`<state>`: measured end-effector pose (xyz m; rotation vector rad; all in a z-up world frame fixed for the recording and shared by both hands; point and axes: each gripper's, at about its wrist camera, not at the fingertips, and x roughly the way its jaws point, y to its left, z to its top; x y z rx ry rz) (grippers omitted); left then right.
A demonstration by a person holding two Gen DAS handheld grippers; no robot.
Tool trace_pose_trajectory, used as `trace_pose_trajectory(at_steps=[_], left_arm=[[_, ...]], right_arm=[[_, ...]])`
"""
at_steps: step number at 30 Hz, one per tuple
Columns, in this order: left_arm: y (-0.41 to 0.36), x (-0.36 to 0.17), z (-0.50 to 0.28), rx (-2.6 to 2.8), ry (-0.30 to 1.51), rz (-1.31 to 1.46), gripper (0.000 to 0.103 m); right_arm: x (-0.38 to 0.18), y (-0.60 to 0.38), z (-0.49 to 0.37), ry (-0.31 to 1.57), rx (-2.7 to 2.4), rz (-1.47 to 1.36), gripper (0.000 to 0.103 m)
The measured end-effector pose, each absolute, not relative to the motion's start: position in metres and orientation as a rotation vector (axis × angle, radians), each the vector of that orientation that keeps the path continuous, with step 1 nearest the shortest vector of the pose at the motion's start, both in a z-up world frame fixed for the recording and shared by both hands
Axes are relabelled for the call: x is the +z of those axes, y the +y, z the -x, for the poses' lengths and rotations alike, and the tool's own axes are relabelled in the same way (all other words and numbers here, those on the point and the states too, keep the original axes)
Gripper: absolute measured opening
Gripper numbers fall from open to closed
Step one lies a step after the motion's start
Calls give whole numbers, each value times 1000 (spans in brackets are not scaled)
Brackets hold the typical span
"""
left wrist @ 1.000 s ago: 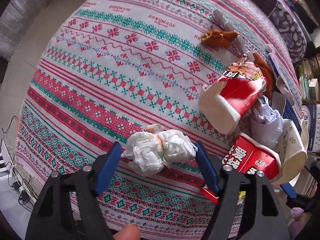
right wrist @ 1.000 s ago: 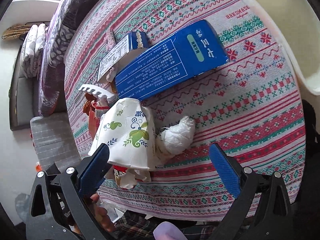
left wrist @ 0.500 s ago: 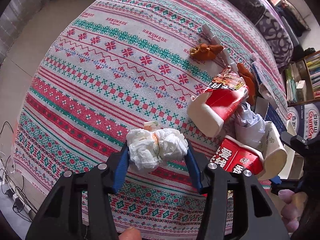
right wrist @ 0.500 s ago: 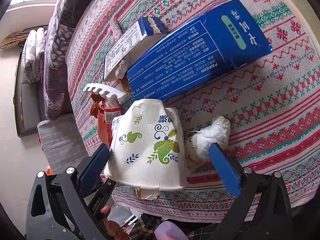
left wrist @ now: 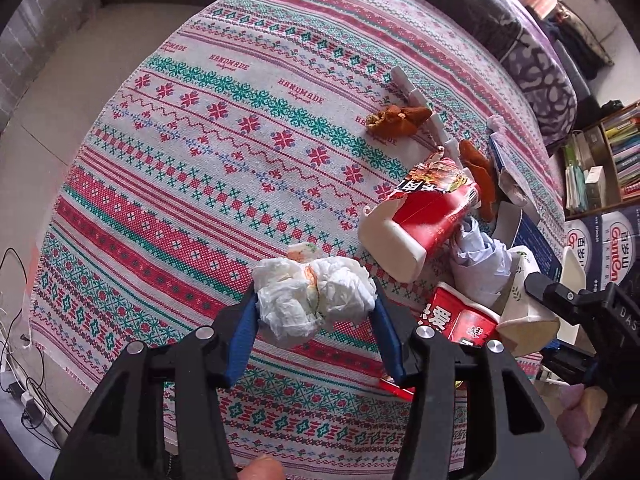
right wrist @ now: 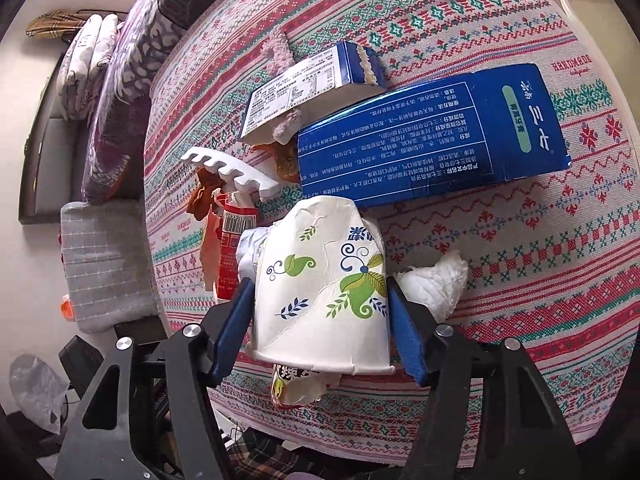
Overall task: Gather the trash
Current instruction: 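Lift tissues with left tool while right tool carries paper cup over the bin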
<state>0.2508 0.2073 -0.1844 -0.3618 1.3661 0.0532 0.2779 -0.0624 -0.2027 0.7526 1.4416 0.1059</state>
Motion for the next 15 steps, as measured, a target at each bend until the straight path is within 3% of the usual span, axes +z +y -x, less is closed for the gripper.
trace_pose_trajectory(at_steps=[15], left_arm=[[165, -126, -260, 52, 1173, 342, 52]], right_arm=[[-128, -79, -272, 1169, 137, -590, 61]])
